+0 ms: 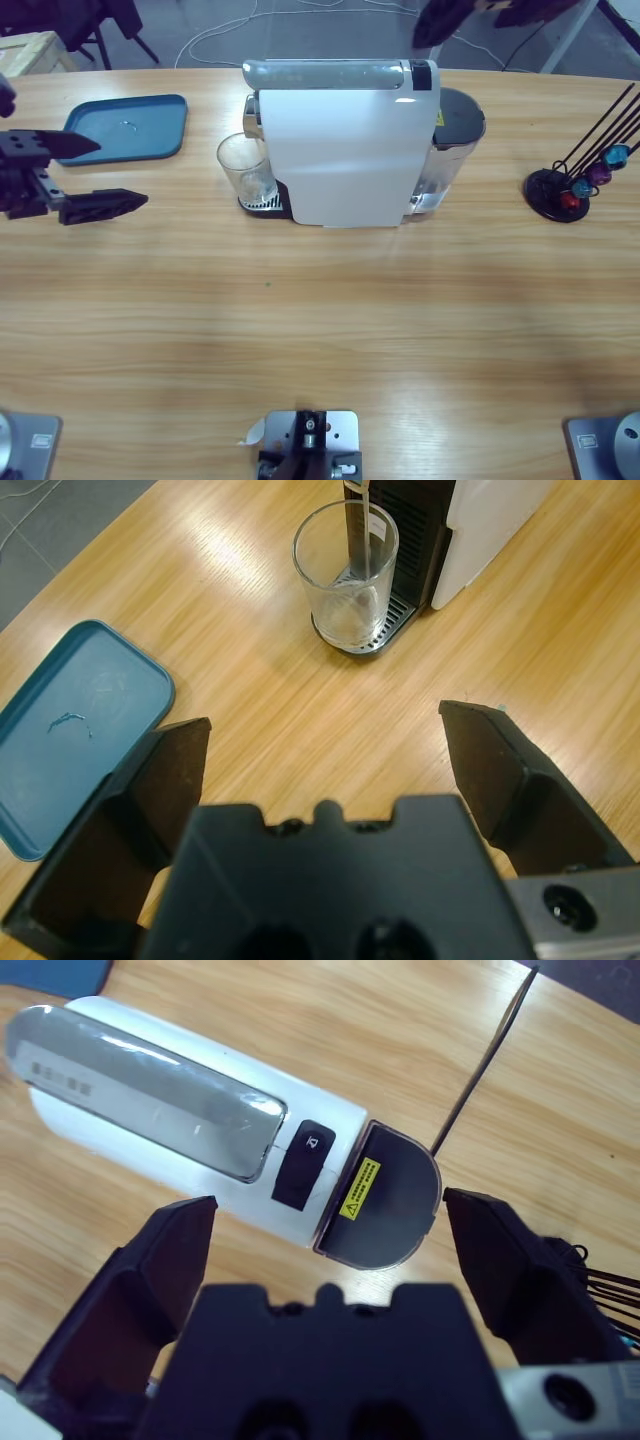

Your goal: Pour coffee

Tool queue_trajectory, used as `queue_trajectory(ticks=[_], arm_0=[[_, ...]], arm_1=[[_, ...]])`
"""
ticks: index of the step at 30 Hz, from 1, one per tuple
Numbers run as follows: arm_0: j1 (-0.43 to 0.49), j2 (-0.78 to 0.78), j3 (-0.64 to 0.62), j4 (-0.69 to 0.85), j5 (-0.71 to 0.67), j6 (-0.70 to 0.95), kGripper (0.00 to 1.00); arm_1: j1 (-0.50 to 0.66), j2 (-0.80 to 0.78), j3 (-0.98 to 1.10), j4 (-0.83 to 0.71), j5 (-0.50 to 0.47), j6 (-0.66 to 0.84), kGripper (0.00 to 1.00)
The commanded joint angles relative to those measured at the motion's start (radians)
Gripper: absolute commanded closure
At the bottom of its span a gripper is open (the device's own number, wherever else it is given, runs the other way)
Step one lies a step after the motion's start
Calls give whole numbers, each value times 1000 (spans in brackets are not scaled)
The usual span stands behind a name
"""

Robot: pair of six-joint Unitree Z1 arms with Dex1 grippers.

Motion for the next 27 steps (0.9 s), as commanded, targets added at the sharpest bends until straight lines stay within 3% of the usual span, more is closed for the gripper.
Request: queue_trajectory(ticks=[1,12,17,22,27], arm_0=[[-11,-63,31,8,-9,-15,0],[-11,-186,64,151,-15,-15,0],[-11,-279,84,195,-18,-77,0],[-11,-312,97,179,-17,-173,0],[-12,-363,200,21,-77,-257,0]], arm_1=[[38,-170,206,-88,-2,23,0],[40,-572,831,-432,96,-69,0],[40,-714,1047,-521,254,-120,0],[40,-945,1226,-642,226,-122,0],[40,-890,1249,-662,108,-97,0]])
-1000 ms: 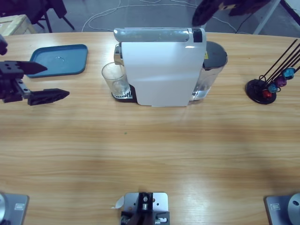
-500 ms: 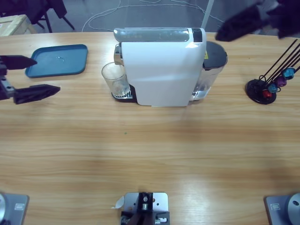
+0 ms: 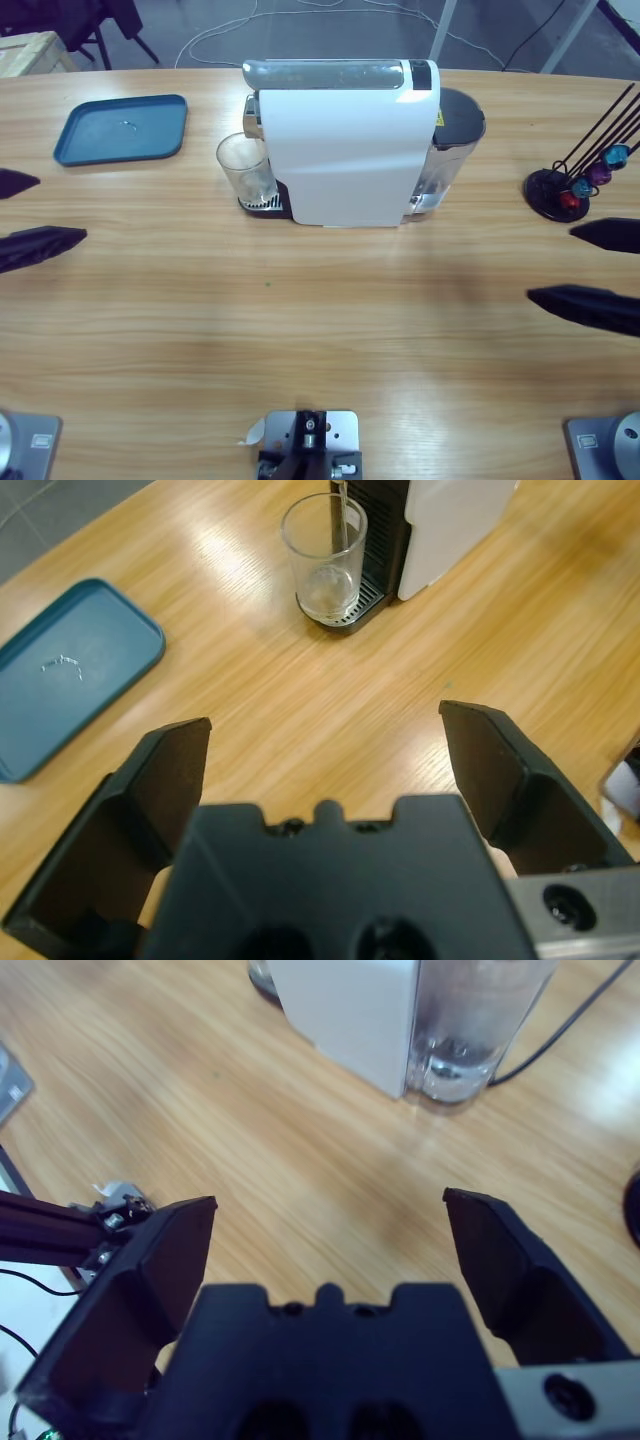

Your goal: Pour coffee

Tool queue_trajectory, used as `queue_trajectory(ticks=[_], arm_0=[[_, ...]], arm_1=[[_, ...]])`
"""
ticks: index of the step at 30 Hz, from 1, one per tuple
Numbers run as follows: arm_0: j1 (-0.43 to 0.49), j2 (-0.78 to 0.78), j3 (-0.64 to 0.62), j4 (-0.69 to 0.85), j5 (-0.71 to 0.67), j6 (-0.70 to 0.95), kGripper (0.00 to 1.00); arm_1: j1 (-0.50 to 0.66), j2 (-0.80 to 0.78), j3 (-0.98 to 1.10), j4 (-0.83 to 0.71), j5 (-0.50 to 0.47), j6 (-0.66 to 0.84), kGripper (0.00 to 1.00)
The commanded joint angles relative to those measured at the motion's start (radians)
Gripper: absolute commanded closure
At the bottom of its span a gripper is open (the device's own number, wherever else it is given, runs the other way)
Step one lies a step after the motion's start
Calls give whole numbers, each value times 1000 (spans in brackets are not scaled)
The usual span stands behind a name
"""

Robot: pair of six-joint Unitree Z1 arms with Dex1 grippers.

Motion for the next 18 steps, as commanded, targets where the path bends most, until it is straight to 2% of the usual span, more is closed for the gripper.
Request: queue_trajectory(ticks=[1,4,6,11,15,18], arm_0=[[-11,-77,155,-174,-62,-102,0],[-11,-12,188,-259,-59,-99,0],[-11,13,192,-278,-59,-102,0],[-11,-72,200,-270,-76,-161,0],[-11,-91,178,-238,-76,-185,0],[-11,-112,176,-225,-76,-185,0]], arm_1=[[6,-25,79,-45,-159,10,0],[6,18,54,-28,-256,-2,0],[6,44,9,31,-271,6,0],[6,108,-46,95,-180,-43,0],[6,57,-41,92,-175,-28,0],[6,59,-91,158,-167,-20,0]])
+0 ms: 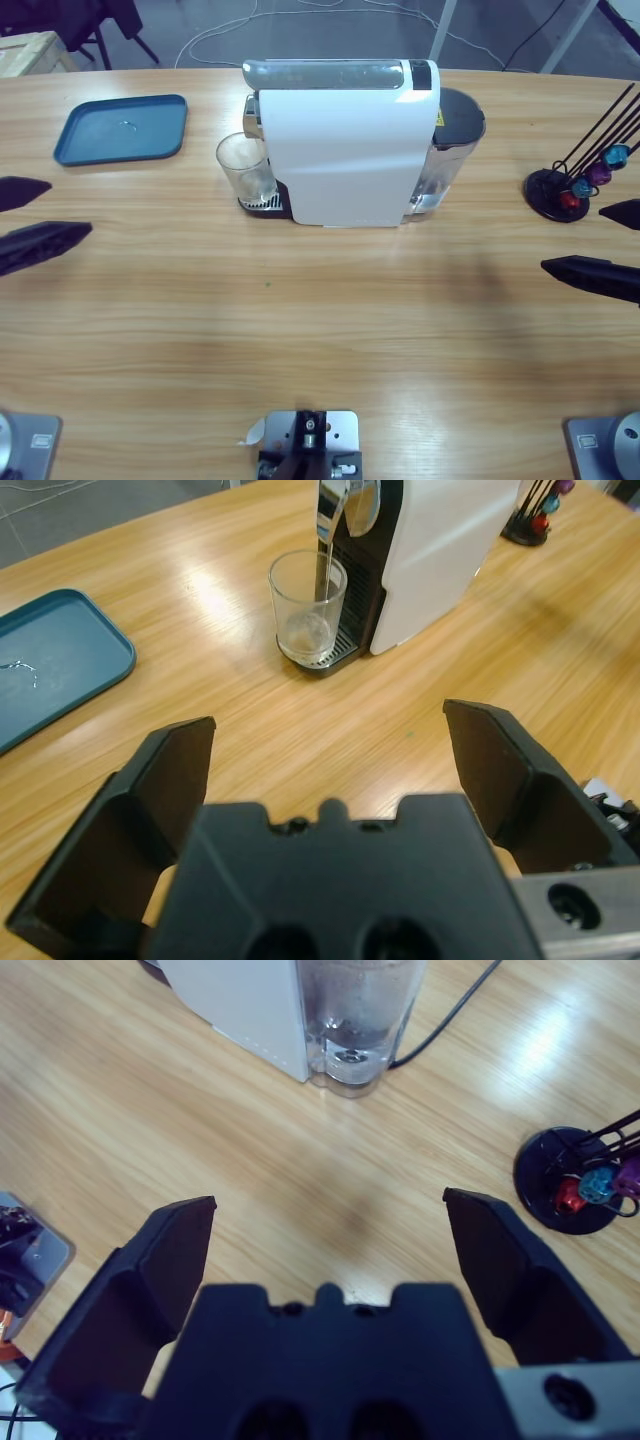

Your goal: Pour coffee

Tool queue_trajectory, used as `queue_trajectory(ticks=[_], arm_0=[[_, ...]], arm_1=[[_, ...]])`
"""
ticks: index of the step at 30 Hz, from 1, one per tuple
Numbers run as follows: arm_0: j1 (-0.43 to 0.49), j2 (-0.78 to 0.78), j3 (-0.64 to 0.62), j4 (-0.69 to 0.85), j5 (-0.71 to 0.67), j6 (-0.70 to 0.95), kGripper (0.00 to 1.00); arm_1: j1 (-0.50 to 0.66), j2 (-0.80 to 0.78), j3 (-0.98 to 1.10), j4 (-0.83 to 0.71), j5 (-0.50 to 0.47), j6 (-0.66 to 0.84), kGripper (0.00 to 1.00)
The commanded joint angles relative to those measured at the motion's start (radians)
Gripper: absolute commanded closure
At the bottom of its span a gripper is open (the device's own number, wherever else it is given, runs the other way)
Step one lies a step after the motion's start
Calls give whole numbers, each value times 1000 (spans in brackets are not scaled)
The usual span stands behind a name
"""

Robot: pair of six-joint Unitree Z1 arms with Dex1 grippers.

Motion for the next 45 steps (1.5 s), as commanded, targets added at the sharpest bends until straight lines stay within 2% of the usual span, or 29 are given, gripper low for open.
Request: queue_trajectory(ticks=[1,5,7,15,22,27,34,40,45], arm_0=[[-10,-62,2,61,-22,-22,0],[-10,-80,-108,247,-14,-22,0],[-10,-104,-118,276,-6,-26,0],[-10,-149,-69,256,-12,-20,0],[-10,-207,-38,236,-43,-17,0],[-10,-129,-42,221,-39,-25,0],[-10,-123,-27,189,-85,-20,0],[9,39,-171,233,-77,87,0],[30,167,-265,265,-89,188,49]], arm_1=[[6,-24,-39,88,21,0,0],[6,-11,-55,110,17,-11,0],[6,26,-66,116,15,-12,0],[6,50,-73,120,-17,-19,0],[6,-8,-74,133,-31,-4,0],[6,-23,-64,131,-62,-25,0],[6,-9,-67,132,-66,-33,0],[6,-20,-69,136,-62,-28,0],[6,-17,-73,139,-59,-24,0]])
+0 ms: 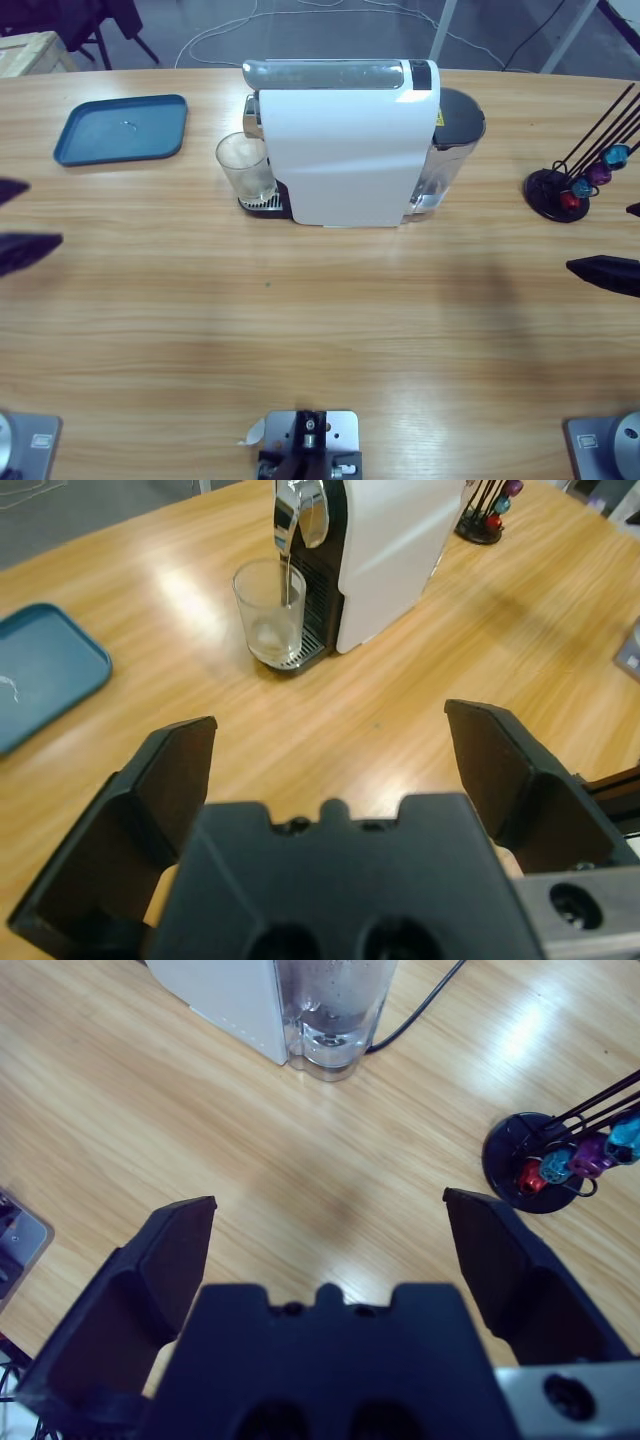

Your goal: Pour coffee

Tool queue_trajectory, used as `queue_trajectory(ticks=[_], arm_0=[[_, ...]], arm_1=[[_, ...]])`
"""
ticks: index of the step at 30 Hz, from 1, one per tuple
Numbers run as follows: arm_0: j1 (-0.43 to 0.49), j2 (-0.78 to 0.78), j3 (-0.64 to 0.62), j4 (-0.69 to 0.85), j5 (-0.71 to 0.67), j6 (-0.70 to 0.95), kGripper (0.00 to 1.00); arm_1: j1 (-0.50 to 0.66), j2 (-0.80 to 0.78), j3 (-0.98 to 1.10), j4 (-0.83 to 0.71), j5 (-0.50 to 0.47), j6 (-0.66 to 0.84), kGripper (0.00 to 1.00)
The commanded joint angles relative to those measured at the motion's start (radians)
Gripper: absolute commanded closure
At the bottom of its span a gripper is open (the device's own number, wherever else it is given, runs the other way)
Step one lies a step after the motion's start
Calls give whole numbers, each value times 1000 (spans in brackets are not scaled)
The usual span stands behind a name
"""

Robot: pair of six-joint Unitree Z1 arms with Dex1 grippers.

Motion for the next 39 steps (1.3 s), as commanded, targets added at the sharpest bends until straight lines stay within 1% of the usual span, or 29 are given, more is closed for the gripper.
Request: queue_trajectory(ticks=[1,3,4,6,8,10,12,14,16,24,26,30,36,39], arm_0=[[39,211,-113,43,-27,134,52],[60,256,-105,7,-30,167,44],[68,278,-86,-33,-33,193,14],[89,322,-30,-166,-66,253,1],[115,394,-4,-263,-92,282,0],[141,473,16,-362,-170,300,0],[145,557,28,-461,-254,305,0],[149,638,45,-564,-315,314,0],[153,698,52,-636,-341,314,0],[169,888,43,-849,-378,316,0],[168,930,39,-894,-406,312,0],[168,982,32,-934,-421,311,0],[169,1051,-5,-1011,-418,306,0],[166,1066,-9,-1053,-418,294,0]], arm_1=[[6,-6,5,8,-15,-3,0],[6,-3,4,9,-15,-3,0],[6,-1,3,9,-15,-3,0],[6,5,2,10,-15,-1,0],[6,7,-1,12,-13,0,0],[6,16,-3,14,-13,0,0],[6,28,-7,16,-12,0,0],[6,44,-13,20,-12,0,0],[6,58,-19,24,-10,0,0],[6,101,-29,25,-3,0,0],[6,109,-29,24,-2,0,0],[6,145,-34,21,6,0,0],[6,158,-29,6,21,0,0],[6,172,-27,-3,24,0,0]])
